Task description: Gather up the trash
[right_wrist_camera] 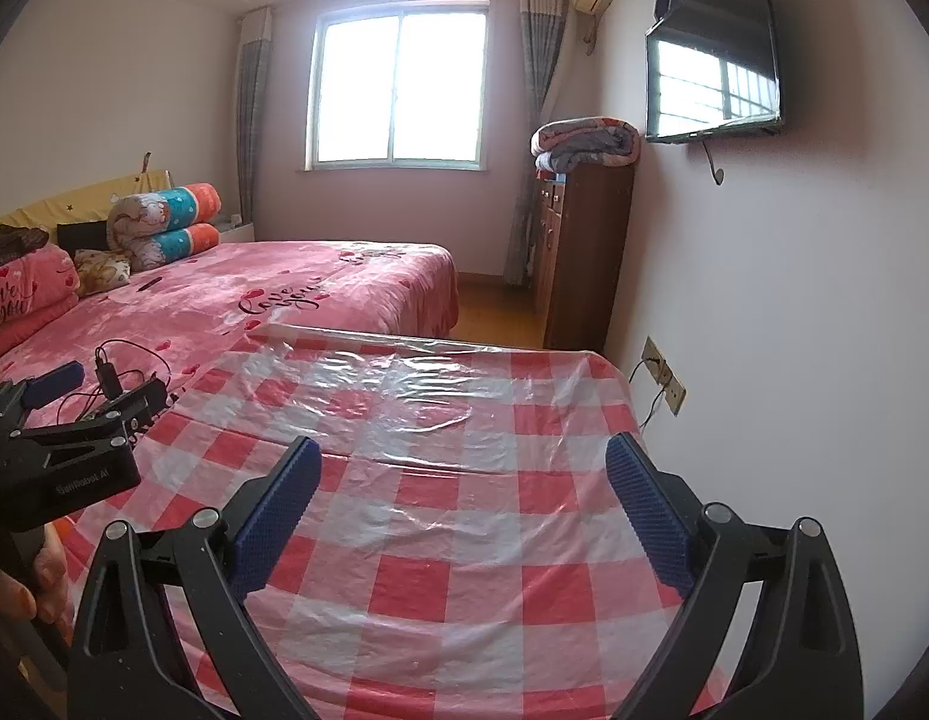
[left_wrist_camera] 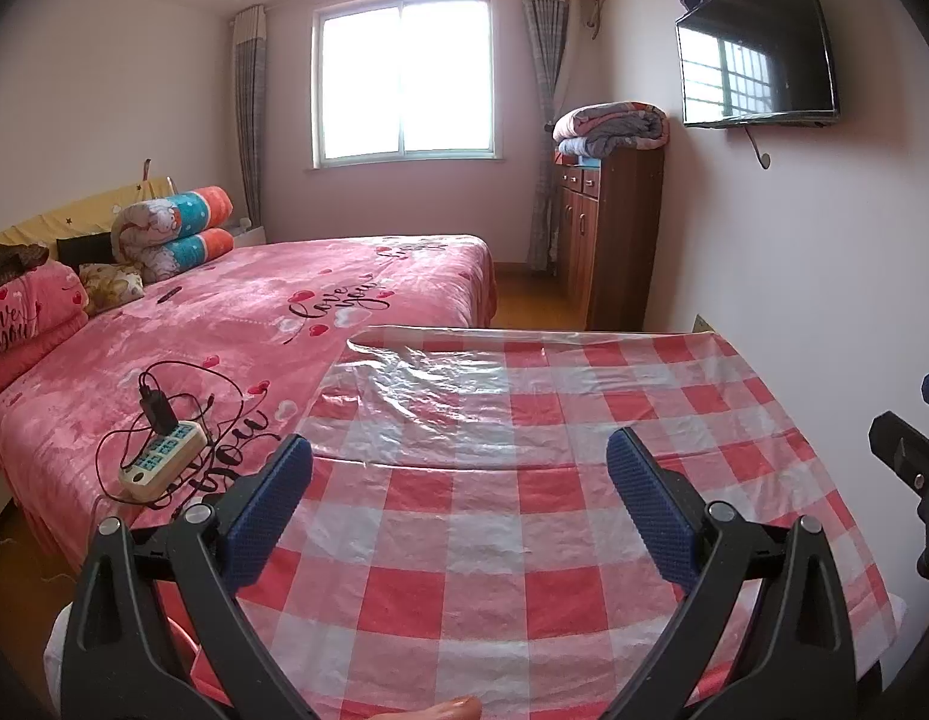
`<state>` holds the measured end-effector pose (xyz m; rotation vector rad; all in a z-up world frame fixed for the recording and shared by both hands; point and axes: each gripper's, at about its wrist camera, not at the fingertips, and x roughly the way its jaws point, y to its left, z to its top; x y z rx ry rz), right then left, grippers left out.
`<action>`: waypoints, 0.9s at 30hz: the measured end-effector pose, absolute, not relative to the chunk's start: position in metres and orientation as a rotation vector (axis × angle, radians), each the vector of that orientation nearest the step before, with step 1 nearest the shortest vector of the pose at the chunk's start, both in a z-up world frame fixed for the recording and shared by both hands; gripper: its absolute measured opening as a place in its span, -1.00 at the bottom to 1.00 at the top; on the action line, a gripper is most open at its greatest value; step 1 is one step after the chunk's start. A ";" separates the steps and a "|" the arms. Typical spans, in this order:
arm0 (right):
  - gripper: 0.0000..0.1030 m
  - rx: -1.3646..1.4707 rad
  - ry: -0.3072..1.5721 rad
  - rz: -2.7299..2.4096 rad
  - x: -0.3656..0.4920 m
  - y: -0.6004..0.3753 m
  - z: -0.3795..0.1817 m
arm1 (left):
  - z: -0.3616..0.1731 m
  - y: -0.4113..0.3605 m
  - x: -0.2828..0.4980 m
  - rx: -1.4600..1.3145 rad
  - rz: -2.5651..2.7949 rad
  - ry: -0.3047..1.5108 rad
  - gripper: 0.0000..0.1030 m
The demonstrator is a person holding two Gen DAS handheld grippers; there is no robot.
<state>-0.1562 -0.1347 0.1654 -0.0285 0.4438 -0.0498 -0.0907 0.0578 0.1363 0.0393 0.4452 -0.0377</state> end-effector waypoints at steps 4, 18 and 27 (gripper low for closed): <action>0.84 -0.029 0.434 -0.050 -0.160 -0.133 0.169 | 0.138 0.058 -0.095 0.036 -0.040 0.436 0.92; 0.84 -0.029 0.435 -0.049 -0.163 -0.135 0.171 | 0.139 0.055 -0.101 0.040 -0.043 0.423 0.92; 0.84 -0.034 0.439 -0.049 -0.164 -0.134 0.173 | 0.139 0.055 -0.101 0.041 -0.043 0.424 0.92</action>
